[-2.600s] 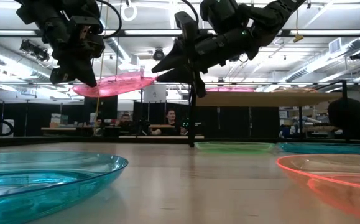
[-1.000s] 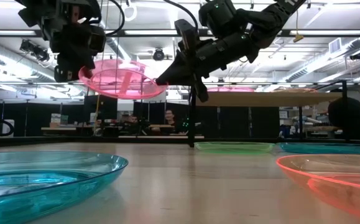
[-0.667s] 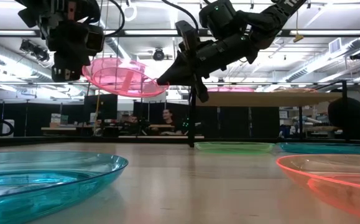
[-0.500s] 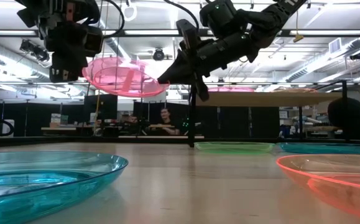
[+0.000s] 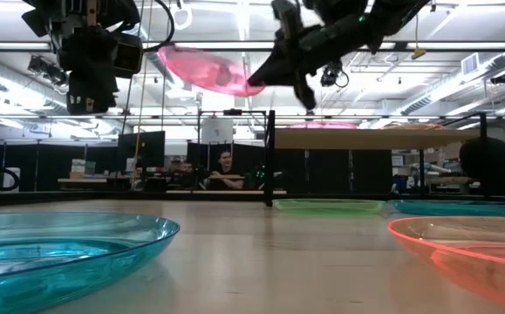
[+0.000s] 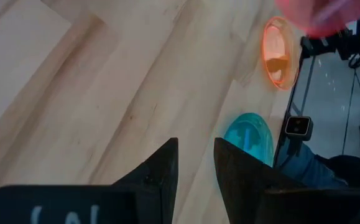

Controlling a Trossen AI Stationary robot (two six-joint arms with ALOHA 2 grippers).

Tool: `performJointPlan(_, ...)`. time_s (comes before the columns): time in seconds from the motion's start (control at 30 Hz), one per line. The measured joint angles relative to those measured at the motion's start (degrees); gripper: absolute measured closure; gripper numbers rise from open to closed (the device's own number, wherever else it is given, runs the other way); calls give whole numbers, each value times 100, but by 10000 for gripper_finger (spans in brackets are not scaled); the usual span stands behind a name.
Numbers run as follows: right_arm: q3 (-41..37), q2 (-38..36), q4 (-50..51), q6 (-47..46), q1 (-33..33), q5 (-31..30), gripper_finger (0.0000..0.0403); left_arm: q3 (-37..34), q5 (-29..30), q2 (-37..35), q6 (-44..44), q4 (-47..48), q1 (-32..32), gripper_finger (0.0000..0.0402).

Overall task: Place and stack plates onto a shelf
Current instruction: Stack the pink plate on top of the orange plate on the shelf

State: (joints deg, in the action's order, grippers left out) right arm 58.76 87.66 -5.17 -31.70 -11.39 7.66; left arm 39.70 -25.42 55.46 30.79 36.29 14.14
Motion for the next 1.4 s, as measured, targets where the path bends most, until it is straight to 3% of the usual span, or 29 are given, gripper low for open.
performJointPlan(0.23,0,-1200,1124,87,-259,-526,392,-1,412,0,-2,-13,-131,292)
performJointPlan(0.77,0,-3862,3688,85,-1020,-2625,392,-2,442,0,4,-79,-128,292)
performJointPlan(1.07,0,-4323,5128,-323,-1412,-3574,392,-2,441,0,7,-87,-128,292)
performJointPlan(1.4,0,-4282,5931,-778,-2162,-3676,392,-2,440,0,9,-223,-126,292)
